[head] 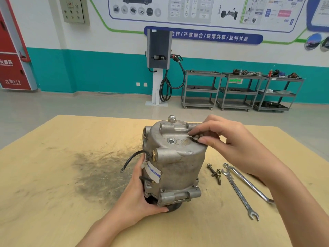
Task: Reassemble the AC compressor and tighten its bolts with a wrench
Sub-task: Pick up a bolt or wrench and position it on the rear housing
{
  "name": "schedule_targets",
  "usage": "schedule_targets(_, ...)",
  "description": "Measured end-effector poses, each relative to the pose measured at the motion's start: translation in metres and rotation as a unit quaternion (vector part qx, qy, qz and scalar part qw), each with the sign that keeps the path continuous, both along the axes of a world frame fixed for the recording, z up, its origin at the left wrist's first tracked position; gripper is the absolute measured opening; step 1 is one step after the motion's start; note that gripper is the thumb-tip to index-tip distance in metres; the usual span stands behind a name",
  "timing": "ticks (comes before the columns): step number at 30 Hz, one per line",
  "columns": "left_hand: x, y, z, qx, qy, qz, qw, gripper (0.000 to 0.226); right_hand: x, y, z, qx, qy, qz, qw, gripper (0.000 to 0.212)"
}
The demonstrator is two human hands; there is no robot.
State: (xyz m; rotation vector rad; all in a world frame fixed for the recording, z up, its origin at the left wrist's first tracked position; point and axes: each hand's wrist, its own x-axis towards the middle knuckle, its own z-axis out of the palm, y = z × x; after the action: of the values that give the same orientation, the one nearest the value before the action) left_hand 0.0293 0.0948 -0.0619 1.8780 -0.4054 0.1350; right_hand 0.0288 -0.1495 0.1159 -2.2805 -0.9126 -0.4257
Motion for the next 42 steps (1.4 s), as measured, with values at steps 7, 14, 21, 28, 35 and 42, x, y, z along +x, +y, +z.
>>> schedule_targets(7,0.004,0.0,-0.005,0.016,-0.009,0.024,1.0,0.138,0.004,0.013,-0.002,0.128,0.077,-0.021,0.989,0.022)
schedule_targets(14,0.005,0.001,-0.009,0.011,0.007,0.028,1.0,0.141,0.002,0.019,-0.015,0.179,0.038,-0.056,0.982,0.029)
schedule_targets(21,0.008,-0.009,-0.002,0.013,0.005,0.046,0.999,0.14,0.011,0.011,-0.019,0.233,0.118,-0.024,0.965,0.019)
schedule_targets(28,0.009,-0.018,0.001,0.024,-0.016,0.071,0.997,0.136,0.02,0.011,-0.025,0.251,0.12,-0.041,0.96,0.008)
schedule_targets(35,0.008,-0.017,0.003,0.023,-0.002,0.065,0.998,0.138,0.028,0.014,-0.029,0.348,0.179,-0.001,0.92,0.015)
schedule_targets(42,0.007,-0.016,-0.001,0.034,-0.013,0.059,0.998,0.134,0.022,0.004,-0.026,0.31,0.206,0.028,0.928,0.015)
